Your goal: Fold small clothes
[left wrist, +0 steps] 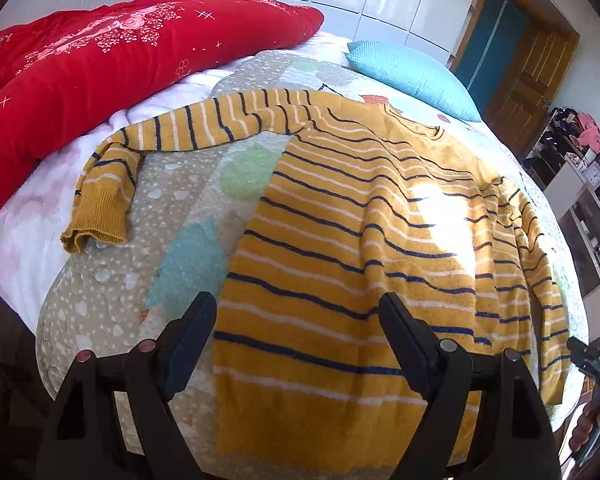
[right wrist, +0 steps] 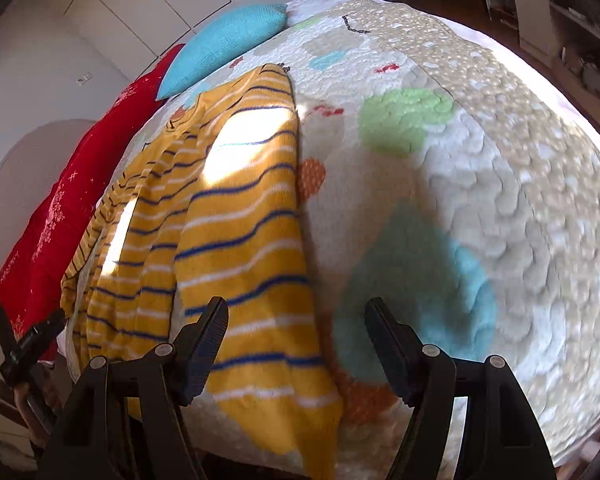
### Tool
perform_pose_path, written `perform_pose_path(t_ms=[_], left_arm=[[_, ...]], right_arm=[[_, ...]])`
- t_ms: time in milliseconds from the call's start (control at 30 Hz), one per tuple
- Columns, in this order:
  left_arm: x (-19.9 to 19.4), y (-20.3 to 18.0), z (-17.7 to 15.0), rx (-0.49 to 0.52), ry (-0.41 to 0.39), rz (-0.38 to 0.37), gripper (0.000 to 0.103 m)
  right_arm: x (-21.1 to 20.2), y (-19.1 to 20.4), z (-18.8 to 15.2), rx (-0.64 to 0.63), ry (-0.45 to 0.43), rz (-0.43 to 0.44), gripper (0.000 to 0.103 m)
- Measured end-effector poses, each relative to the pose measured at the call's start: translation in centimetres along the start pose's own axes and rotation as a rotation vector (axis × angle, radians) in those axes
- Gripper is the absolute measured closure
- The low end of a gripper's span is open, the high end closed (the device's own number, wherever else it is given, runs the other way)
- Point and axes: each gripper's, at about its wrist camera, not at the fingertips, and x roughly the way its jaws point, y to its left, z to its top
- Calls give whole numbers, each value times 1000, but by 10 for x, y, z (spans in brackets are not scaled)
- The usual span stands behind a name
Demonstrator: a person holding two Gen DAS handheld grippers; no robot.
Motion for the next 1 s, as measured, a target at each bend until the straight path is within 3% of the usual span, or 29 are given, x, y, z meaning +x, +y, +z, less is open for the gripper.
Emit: perform_pose_path(t_ms=[67,100,133,167,233,467,600,733,1000], left_arm=[[-2,-7,-2,4,8,-13,21],[-2,-11,-2,6,13,-19,21],[-3,-14,-2,8,16,-24,21],[-4,-18,-2,11,17,-29,21],[-9,-23,-1,18,9,-37,21],[-17,-19,0,14,-19,-23,21],[-10,-16,-5,-14,5,-42,21],[-16,-15,-8,3,-11,-44,21],[-26,7,-14,-18,-43,-66,21]], right_arm=[[-1,9,-22,3,-37,20,30],[-1,14,-30,-1,-57,20,52],[0,17,-34,-2,-67,24,86],[0,17,-34,10,-64,44,93],[-12,5,-27,62,-105,80,92],[-121,-99,27,268,-373,-182,94],[-134,-128,62,330,-388,-192,94],[-120,-99,92,293,-372,-123,94],[-29,51,170,104,-222,119,94]])
